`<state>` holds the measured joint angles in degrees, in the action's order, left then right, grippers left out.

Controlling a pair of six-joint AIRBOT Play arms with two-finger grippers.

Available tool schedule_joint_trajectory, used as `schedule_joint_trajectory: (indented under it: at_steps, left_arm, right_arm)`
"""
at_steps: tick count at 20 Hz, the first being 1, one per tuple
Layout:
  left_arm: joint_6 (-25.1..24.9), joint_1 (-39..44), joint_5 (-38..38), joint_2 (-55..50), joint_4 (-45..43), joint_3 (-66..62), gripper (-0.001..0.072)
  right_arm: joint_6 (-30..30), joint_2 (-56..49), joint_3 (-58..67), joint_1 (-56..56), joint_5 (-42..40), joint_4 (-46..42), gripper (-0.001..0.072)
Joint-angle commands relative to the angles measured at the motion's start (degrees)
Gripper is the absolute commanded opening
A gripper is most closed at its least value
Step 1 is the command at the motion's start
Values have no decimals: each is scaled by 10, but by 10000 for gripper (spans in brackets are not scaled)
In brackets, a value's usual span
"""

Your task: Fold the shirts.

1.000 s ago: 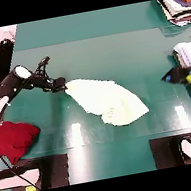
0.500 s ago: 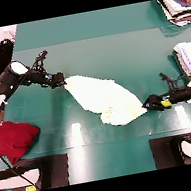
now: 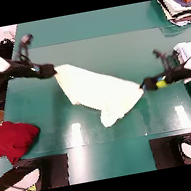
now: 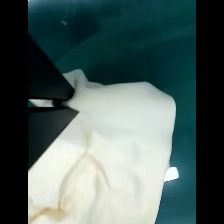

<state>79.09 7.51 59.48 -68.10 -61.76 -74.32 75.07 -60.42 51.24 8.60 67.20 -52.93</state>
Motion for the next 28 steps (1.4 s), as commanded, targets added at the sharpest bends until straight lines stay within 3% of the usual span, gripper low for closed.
schedule_joint_trajectory:
  at_steps: [1,8,15,18,22,25,28]
  left_arm:
    - [0,0,17,111,-24,-82,23]
    - [7,0,129,236,-21,-266,22]
    - [35,0,255,233,-21,-299,22]
    - [35,0,267,216,-10,-187,22]
    - [25,0,230,199,9,55,22]
    - [-25,0,131,196,9,240,23]
    - [-57,0,13,196,9,341,24]
  right_arm:
    - [5,75,153,-22,6,-8,13]
    - [6,151,387,-88,31,-8,13]
    - [52,101,553,-164,170,-8,12]
    - [85,26,583,-143,223,-13,12]
    - [87,-69,490,-54,231,-48,12]
    - [86,-134,400,6,203,-123,12]
    - [86,-175,342,36,153,-127,13]
